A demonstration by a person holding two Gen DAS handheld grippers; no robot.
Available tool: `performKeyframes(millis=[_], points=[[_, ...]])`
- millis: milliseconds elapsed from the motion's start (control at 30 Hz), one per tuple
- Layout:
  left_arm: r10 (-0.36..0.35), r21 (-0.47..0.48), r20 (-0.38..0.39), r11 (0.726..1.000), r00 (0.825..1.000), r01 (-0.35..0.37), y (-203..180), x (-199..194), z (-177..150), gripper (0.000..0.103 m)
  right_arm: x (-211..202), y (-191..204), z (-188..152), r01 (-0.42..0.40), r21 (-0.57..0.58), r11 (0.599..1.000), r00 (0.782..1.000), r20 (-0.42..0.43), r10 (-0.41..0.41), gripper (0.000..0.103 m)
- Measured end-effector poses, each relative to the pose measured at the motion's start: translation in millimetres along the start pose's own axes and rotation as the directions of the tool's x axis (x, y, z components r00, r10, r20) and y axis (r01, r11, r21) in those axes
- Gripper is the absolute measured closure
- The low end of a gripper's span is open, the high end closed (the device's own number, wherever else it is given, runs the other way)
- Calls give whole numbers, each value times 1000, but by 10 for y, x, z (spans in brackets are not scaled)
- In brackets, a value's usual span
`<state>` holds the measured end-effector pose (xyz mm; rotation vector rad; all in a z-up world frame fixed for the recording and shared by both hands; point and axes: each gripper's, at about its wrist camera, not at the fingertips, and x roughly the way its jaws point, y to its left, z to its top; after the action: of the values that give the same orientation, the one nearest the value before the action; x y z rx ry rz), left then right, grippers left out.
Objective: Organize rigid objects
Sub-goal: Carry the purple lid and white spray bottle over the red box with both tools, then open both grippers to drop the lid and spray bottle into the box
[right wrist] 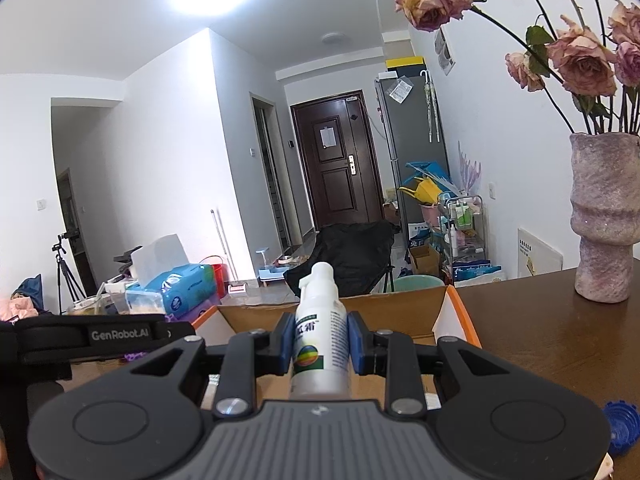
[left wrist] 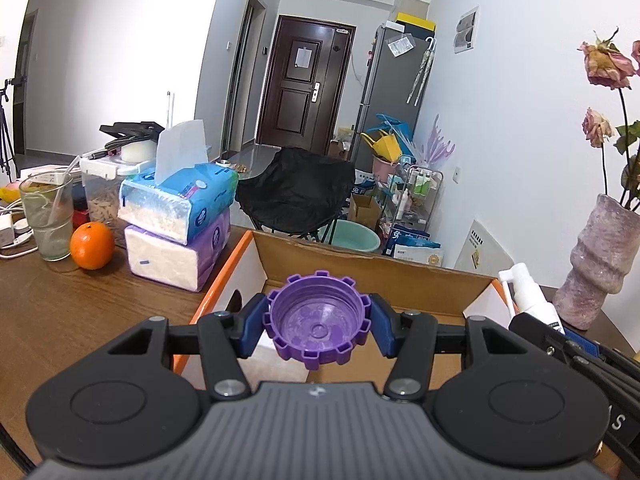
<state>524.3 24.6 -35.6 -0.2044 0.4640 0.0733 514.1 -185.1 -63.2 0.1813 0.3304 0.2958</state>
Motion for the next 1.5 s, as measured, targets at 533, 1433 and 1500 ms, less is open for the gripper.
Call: performKeyframes(millis=[533,1433,1500], points=[[12,23,-5,1000,1000,-12,10,411,169,48,474,21,49,-8,-41,999,999,-35,6,76],[102,16,-12,995,995,-102,132,499,173,0,596,-132,73,80,-17,997,994,-76,-81,0],[100,12,-14,995,995,-100,138,496,175,0,594,-135,76,80,-22,997,993,-80,-82,0]])
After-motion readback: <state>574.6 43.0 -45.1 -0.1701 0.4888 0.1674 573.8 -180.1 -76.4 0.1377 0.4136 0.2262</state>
